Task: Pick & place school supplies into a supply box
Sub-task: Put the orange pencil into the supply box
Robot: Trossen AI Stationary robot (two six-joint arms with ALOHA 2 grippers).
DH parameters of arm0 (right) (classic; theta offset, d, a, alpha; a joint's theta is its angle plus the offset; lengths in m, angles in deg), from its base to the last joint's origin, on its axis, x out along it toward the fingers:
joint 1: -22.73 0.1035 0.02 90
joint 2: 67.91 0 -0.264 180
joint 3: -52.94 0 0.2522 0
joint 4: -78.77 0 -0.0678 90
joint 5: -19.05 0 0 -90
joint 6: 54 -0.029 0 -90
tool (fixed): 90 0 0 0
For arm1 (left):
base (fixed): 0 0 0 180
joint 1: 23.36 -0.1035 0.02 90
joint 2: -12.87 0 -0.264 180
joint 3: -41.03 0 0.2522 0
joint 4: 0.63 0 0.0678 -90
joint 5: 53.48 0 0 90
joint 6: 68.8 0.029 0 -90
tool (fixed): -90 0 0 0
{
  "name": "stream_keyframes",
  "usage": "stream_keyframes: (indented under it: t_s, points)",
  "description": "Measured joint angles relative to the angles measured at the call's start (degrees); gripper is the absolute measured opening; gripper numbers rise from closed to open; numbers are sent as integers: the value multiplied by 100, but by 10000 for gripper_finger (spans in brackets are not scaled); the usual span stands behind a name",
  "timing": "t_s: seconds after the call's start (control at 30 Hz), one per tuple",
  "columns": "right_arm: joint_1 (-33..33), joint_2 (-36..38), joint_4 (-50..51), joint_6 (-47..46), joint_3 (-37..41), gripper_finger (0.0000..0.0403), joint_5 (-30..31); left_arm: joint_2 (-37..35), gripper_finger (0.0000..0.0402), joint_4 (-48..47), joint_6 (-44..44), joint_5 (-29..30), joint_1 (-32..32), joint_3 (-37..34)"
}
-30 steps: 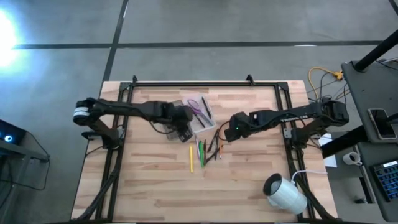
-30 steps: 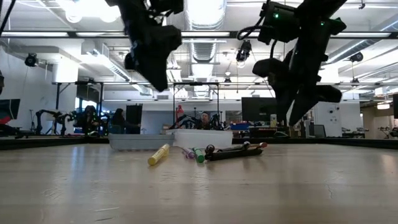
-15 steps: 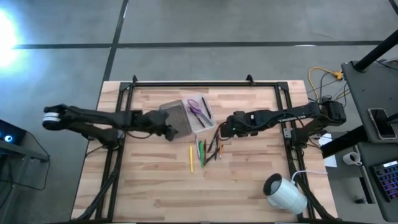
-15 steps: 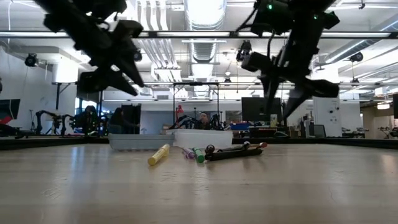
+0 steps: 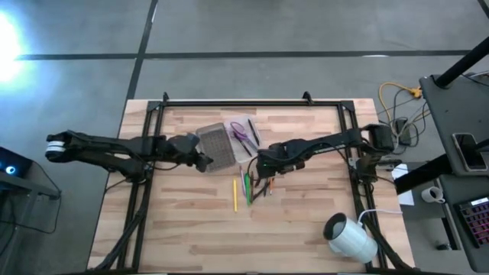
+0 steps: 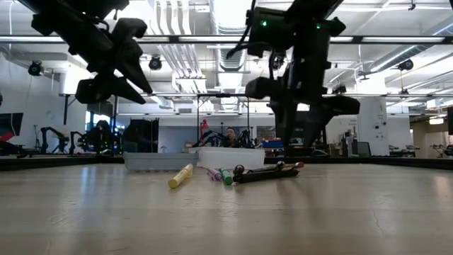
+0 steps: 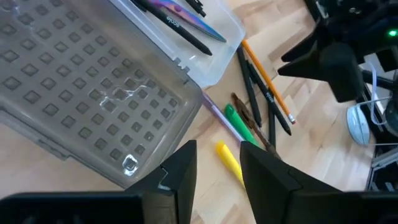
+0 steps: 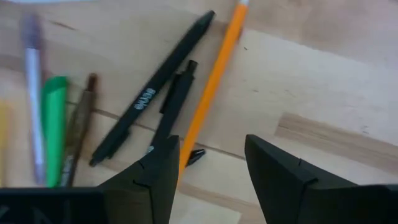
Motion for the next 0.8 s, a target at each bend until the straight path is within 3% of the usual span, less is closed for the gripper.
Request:
stream_keyframes:
  t_s: [0.23, 0.47, 0.8]
  points:
    - [28, -65, 28, -88, 127, 155, -85, 47, 107, -2, 11, -4, 85, -52]
    - [29, -200, -588, 17, 131, 136, -151, 47, 107, 10, 15, 197, 79, -61]
    - [7, -288, -548, 125, 205, 132, 24, 47, 107, 14, 15, 249, 78, -59]
